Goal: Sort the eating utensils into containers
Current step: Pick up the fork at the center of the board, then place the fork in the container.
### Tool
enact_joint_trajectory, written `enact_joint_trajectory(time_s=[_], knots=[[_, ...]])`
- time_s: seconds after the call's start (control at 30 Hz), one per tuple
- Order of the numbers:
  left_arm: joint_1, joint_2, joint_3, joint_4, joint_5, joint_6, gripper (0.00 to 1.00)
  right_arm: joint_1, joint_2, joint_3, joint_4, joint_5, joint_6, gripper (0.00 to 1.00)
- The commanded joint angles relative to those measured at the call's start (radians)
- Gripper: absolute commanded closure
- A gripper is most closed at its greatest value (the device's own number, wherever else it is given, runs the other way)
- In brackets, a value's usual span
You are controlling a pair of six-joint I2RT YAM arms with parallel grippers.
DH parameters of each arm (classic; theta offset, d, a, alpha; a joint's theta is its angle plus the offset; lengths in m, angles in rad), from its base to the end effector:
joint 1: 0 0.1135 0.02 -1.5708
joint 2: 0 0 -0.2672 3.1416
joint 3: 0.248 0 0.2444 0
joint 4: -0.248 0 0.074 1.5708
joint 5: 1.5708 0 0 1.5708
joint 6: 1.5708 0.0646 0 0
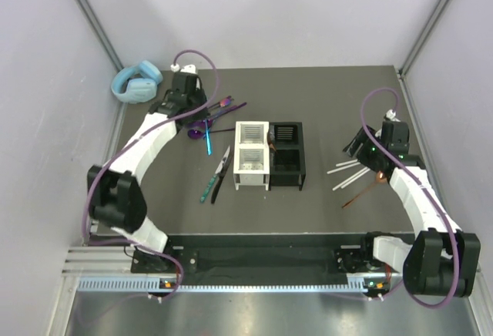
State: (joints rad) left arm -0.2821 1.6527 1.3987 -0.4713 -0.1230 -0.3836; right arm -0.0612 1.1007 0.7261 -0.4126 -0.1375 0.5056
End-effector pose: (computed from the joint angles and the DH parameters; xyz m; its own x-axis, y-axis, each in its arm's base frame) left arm 0.3764 -0.1008 0.2867 -0.6612 -0.1951 -0.7244 -0.0640 0.9768 -0.2046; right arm 0.2389 -0.0058 0.2231 -0.6360 0.5196 -0.5705 0.3110 0.8492 0.4268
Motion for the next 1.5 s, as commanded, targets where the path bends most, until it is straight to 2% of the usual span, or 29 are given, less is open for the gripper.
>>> enact_joint_trajectory(time_s=[0.0, 0.17, 0.27, 0.4, 0.43, 0.5, 0.53, 0.63, 0.83, 1.23, 1.47], knots=[[0.0, -0.188, -0.085, 0.148, 0.087, -0.027, 1.0, -0.003, 0.007, -0.013, 0.057, -0.013, -0.006, 0.32], [-0.022, -0.303, -0.17, 0.186, 0.248, -0.07, 1.0, -0.003, 0.03, -0.024, 0.083, -0.024, -0.003, 0.32], [-0.074, -0.367, -0.26, 0.284, 0.289, -0.107, 1.0, -0.003, 0.05, -0.025, 0.1, -0.03, 0.002, 0.32], [-0.161, -0.409, -0.384, 0.495, 0.315, -0.178, 1.0, -0.003, 0.071, -0.021, 0.113, -0.048, 0.005, 0.32], [-0.211, -0.404, -0.401, 0.564, 0.313, -0.184, 1.0, -0.003, 0.079, -0.019, 0.118, -0.053, 0.005, 0.32], [-0.274, -0.395, -0.422, 0.603, 0.258, -0.163, 1.0, -0.003, 0.082, -0.017, 0.121, -0.059, 0.001, 0.32], [-0.34, -0.383, -0.412, 0.608, 0.226, -0.149, 1.0, -0.003, 0.083, -0.016, 0.117, -0.059, -0.007, 0.33], [-0.434, -0.351, -0.368, 0.622, 0.168, -0.112, 1.0, -0.003, 0.079, -0.019, 0.112, -0.059, -0.016, 0.33], [-0.543, -0.3, -0.325, 0.692, 0.08, -0.075, 1.0, -0.003, 0.067, -0.027, 0.106, -0.059, -0.022, 0.33], [-0.597, -0.125, -0.343, 0.993, -0.098, 0.003, 1.0, -0.003, 0.061, -0.03, 0.094, -0.071, -0.036, 0.32], [-0.6, -0.061, -0.34, 1.073, -0.159, 0.063, 1.0, -0.003, 0.054, -0.048, 0.089, -0.071, -0.049, 0.32]])
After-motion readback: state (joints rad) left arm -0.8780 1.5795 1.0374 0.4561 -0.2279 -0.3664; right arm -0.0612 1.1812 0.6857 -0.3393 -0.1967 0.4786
